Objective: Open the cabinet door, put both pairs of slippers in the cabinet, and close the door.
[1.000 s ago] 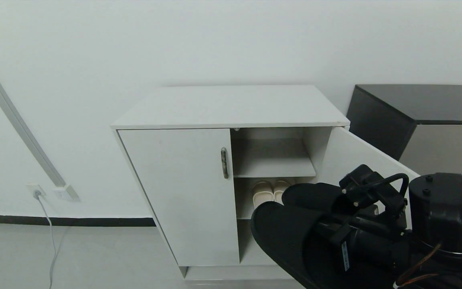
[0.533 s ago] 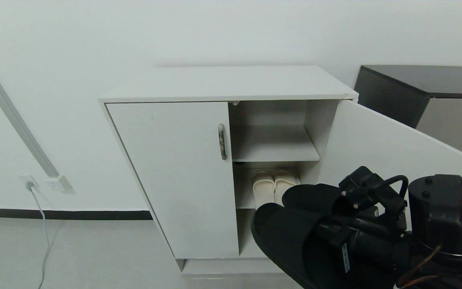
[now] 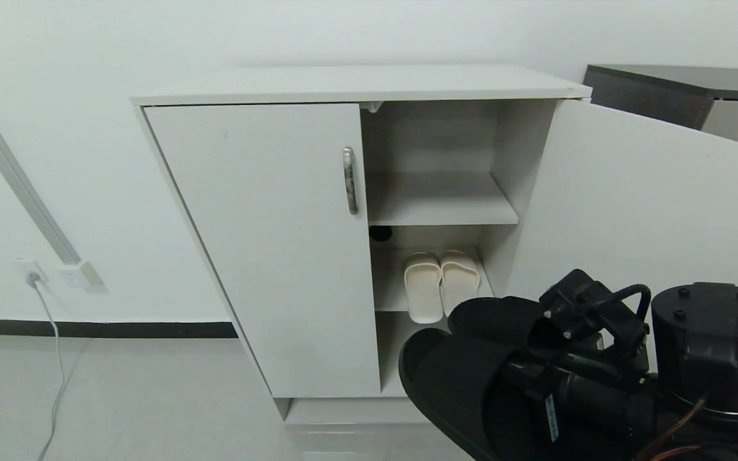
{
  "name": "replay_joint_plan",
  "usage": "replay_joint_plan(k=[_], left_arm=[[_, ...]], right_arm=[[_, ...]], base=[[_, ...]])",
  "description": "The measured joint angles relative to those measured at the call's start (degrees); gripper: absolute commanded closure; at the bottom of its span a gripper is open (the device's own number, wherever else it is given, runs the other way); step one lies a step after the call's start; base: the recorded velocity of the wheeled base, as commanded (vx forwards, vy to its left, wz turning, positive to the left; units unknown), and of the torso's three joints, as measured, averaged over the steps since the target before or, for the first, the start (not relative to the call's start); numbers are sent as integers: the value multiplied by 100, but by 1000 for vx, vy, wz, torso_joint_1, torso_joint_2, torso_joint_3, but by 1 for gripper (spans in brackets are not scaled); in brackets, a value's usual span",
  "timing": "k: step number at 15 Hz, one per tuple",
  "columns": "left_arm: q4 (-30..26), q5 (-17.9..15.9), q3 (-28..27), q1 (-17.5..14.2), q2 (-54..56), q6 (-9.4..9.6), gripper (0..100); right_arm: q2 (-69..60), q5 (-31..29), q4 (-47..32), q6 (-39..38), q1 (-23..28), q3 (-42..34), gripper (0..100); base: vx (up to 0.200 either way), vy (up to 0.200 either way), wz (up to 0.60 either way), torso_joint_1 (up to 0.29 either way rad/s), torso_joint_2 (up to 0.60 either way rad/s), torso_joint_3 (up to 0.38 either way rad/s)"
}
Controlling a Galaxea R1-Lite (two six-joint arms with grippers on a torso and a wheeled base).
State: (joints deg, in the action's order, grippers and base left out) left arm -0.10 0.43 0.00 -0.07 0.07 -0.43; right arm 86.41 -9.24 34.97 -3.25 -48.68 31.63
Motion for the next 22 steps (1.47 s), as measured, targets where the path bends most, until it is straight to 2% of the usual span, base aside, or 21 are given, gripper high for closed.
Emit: replay_joint_plan(k=[16,18,22], left_arm=[[0,0,0,0,0,10,100],[0,-7,0,0,0,18,100],[-6,6,0,5,0,18,100]], right_arm=[[35,2,169,162,-9,-112,100],[39,0,169,162,-9,-121,100],[94,-1,277,160,-5,-123,100]], base=[[0,0,0,0,25,22],[0,200,0,2,0,5],[0,0,0,0,0,0]])
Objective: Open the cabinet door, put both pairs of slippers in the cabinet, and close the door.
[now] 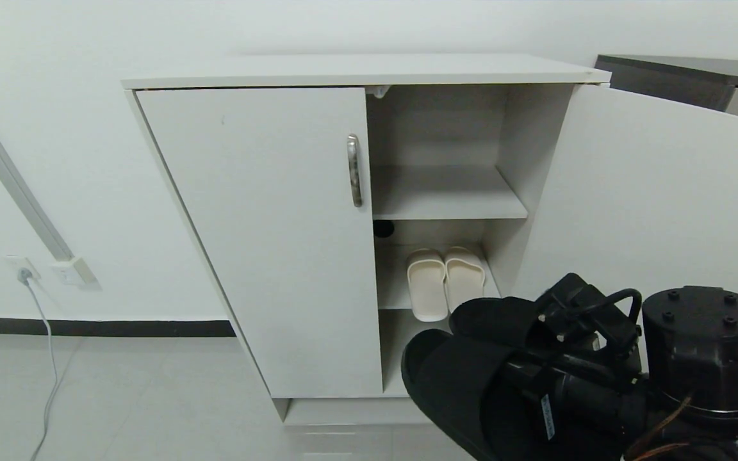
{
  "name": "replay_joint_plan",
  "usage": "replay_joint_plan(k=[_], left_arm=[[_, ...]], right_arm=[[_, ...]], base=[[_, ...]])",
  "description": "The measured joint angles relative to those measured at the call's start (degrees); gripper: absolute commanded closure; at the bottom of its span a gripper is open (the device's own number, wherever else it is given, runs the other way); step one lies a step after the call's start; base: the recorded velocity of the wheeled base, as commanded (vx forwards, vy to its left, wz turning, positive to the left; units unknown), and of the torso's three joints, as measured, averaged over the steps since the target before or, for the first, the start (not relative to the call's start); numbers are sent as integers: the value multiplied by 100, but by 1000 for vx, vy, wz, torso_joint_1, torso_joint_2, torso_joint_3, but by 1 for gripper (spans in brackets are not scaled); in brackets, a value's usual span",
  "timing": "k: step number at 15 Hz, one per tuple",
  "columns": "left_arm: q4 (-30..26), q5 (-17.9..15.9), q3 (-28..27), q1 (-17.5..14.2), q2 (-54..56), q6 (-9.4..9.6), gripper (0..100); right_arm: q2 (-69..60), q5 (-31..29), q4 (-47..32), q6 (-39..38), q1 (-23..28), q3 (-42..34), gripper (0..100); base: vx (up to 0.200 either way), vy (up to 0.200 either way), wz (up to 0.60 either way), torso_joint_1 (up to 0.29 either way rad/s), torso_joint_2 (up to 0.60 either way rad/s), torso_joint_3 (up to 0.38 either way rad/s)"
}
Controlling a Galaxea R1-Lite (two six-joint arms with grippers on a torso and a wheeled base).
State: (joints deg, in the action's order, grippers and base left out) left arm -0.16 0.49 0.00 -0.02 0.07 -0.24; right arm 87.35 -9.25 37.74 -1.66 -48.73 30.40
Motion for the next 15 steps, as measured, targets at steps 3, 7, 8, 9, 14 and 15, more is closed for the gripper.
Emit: replay_joint_plan(k=[3,7,8,9,14,15], left_arm=[[9,-9,0,0,0,-7,100],[6,9,0,-7,0,-24,100],[6,6,0,-5,0,-22,100],[9,5,0,0,0,-20,100],[9,9,0,-7,0,-24,100],[9,11,0,-7,0,-22,100]], right_arm=[[61,-10,196,60,11,-69,100],[135,-10,271,76,-6,-113,100],[166,0,312,77,-11,-113,100],[206,-7,369,77,13,-117,100],[490,-45,855,77,-46,-85,100],[617,-76,1073,73,-72,-78,100]], base=[[0,0,0,0,0,0],[0,0,-450,1,1,2],[0,0,0,0,0,0],[0,0,0,0,0,0],[0,0,0,0,0,0],[0,0,0,0,0,0]])
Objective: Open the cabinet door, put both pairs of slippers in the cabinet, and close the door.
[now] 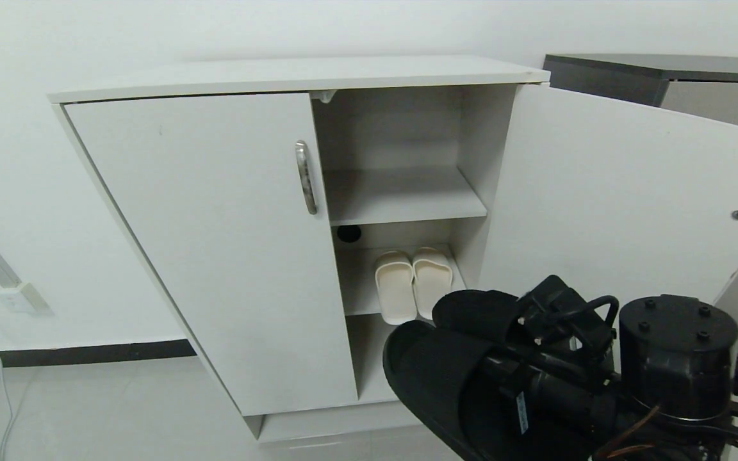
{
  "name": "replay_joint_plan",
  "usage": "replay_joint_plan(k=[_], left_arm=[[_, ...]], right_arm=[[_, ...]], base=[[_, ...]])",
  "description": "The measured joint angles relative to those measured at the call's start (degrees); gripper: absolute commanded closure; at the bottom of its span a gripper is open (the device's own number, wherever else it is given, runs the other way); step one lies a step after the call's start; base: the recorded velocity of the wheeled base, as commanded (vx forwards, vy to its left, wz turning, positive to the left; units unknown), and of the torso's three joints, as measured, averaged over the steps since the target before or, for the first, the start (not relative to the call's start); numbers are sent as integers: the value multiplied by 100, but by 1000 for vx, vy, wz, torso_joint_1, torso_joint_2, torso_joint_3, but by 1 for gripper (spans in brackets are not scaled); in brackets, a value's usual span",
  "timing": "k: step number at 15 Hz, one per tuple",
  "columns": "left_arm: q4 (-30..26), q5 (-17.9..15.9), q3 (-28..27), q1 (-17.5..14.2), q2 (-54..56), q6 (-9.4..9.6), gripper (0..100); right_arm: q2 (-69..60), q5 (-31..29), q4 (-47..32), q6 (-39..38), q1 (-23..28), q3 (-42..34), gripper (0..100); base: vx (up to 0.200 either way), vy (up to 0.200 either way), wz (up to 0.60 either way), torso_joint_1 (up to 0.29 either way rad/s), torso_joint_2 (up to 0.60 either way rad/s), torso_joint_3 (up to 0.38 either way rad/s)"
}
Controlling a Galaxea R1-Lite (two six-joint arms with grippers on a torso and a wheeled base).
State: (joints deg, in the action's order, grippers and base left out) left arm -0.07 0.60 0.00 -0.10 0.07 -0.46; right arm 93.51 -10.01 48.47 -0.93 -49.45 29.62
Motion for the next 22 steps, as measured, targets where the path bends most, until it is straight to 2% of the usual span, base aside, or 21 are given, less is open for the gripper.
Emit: replay_joint_plan(k=[3,5,7,10,12,14,16,22], left_arm=[[0,-9,0,0,0,4,100],[-2,-2,0,7,0,4,100],[-2,-2,0,2,0,4,100],[-2,-6,0,2,0,6,100],[-2,-6,0,5,0,13,100],[0,-9,0,0,0,22,100],[-2,-11,0,0,0,22,100],[-2,-9,0,5,0,24,100]], right_arm=[[408,-204,184,-68,-151,100,100],[789,-794,167,-358,-249,551,100],[1241,-1607,-82,-635,-325,1309,100],[1858,-2747,-1242,-1235,-396,2743,100],[2135,-3241,-2250,-1612,-419,3777,100],[2321,-3550,-2855,-1759,-419,4618,100],[2478,-3756,-3055,-1615,-405,5224,100],[2522,-3824,-3057,-1349,-389,5482,100]], base=[[0,0,0,0,0,0],[0,0,0,0,0,0],[0,0,0,0,0,0],[0,0,0,0,0,0],[0,0,0,0,0,0],[0,0,0,0,0,0],[0,0,0,0,0,0],[0,0,0,0,0,0]])
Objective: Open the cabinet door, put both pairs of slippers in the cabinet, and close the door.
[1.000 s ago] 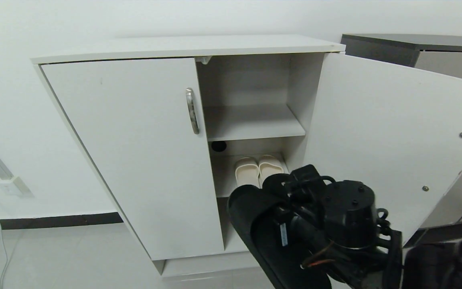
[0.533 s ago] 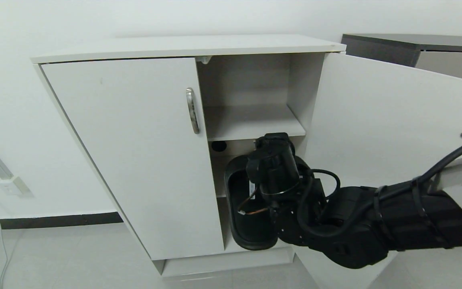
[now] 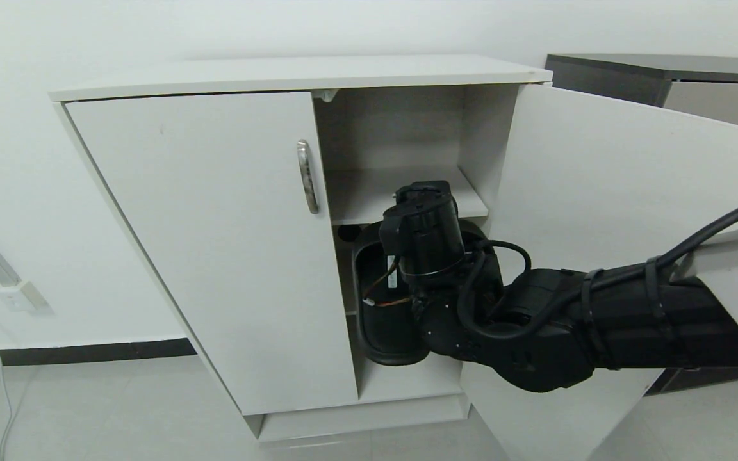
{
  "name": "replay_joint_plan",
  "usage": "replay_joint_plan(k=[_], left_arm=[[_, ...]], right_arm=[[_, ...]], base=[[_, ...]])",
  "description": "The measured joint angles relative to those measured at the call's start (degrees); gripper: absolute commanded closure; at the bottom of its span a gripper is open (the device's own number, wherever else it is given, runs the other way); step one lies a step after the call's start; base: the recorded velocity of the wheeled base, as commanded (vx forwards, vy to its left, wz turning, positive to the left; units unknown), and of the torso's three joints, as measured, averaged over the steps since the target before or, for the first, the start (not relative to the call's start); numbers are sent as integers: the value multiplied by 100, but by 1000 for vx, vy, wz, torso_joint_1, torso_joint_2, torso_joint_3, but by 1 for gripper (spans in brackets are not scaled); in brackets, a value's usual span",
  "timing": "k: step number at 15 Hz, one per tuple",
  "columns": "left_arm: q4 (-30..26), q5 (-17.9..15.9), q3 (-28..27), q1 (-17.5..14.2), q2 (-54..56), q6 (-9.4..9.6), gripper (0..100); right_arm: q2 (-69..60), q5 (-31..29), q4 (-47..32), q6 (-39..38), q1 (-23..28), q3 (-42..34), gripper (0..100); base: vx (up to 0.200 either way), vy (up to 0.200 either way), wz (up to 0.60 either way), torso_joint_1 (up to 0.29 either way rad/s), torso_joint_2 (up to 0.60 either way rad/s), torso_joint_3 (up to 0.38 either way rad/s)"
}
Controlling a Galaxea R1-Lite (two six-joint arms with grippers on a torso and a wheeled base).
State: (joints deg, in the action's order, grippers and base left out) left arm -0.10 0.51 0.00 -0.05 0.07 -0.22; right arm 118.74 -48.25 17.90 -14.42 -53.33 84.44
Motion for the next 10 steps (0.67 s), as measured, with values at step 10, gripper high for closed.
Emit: replay_joint_plan(k=[10], left_arm=[[0,0,0,0,0,0,100]], right_arm=[[-115,0,367,430,26,-11,100]], base=[[0,0,0,0,0,0]])
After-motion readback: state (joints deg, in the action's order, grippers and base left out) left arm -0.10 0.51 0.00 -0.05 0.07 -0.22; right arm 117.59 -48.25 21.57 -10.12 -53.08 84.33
